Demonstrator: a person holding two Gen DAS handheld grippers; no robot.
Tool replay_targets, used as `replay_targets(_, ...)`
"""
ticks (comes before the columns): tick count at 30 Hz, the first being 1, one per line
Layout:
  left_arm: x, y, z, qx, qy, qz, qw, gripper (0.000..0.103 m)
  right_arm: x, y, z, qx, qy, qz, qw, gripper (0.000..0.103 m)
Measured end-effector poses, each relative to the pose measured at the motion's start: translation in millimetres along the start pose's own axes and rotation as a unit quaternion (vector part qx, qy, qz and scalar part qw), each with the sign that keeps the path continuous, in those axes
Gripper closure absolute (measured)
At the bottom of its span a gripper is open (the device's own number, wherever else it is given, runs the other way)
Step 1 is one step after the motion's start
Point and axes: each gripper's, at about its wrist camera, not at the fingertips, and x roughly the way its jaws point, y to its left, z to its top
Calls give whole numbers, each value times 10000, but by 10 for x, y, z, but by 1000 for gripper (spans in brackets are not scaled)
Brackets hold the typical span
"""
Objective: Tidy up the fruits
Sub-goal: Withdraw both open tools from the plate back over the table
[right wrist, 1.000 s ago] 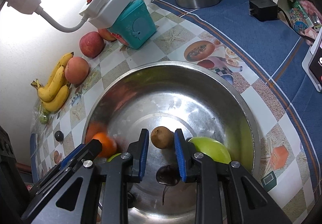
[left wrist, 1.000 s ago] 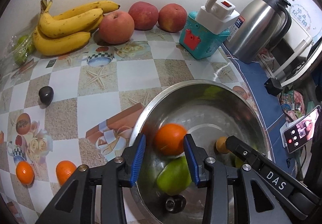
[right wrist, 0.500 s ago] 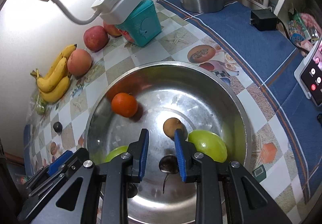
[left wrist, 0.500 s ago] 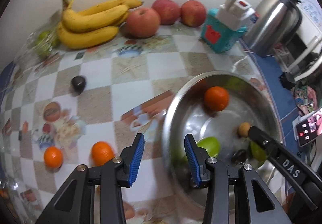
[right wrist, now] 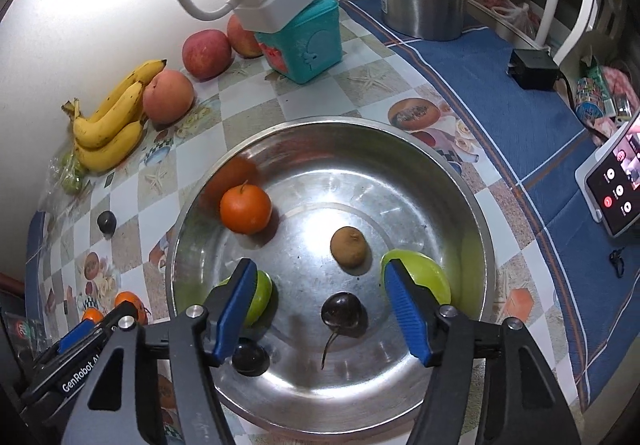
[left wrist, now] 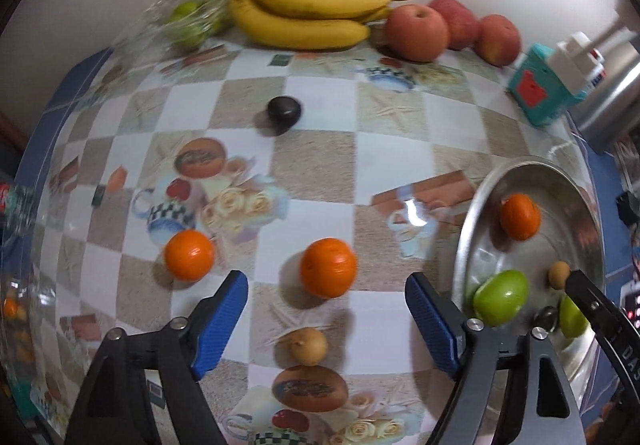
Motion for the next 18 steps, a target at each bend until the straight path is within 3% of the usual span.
replay_targets(5, -10, 69, 7, -145, -75, 167, 9997, 5, 13, 57, -12, -166, 60, -79, 9998, 35)
replay_targets(8, -17, 100, 5, -175, -116, 257, 9995, 3, 21, 75, -16, -214, 76, -98, 9997, 30)
replay_targets(10, -11, 119, 9, -203, -119, 294, 9993, 3, 21, 88, -20, -270, 81, -134, 9995, 21)
replay_targets(18, -1, 175, 12, -318, -107, 422, 9985, 0, 7, 114, -22, -353, 57, -103, 9993, 20)
